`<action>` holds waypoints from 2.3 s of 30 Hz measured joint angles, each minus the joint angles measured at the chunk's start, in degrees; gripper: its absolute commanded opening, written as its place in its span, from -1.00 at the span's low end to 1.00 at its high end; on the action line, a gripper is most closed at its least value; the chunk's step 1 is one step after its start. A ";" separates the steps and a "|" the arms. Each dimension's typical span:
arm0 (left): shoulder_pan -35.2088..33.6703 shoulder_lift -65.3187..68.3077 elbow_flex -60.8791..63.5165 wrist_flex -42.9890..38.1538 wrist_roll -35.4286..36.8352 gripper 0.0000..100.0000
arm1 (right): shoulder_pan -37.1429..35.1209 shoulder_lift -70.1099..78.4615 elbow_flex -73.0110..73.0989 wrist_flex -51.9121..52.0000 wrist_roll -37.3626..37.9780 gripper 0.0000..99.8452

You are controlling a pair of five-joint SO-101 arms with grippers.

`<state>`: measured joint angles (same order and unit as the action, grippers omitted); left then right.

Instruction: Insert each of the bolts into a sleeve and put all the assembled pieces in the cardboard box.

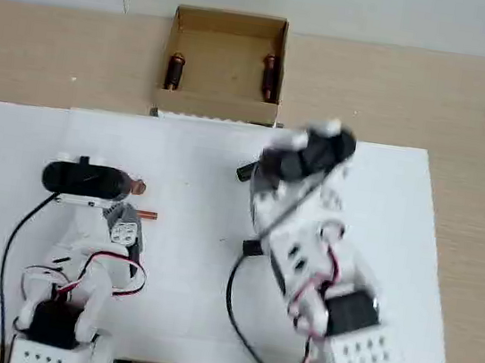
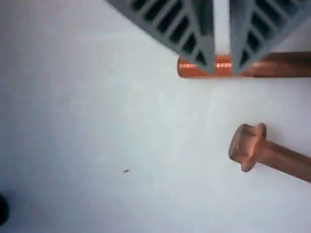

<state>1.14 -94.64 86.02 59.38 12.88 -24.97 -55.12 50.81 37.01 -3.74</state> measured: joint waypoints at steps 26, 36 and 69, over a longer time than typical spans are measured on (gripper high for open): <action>-0.53 0.09 7.56 -8.97 -4.04 -0.99 | 3.52 90.11 -88.26 -0.53 2.11 -0.99; -0.53 0.09 7.56 -8.97 -4.04 -0.99 | 3.60 119.12 -118.59 -0.53 2.11 -0.99; -0.53 0.09 7.56 -8.97 -4.04 -0.99 | 3.34 114.20 -137.32 38.51 7.47 -0.51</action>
<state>0.62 -94.55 93.58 50.42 8.84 -21.63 59.08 -86.51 75.52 3.74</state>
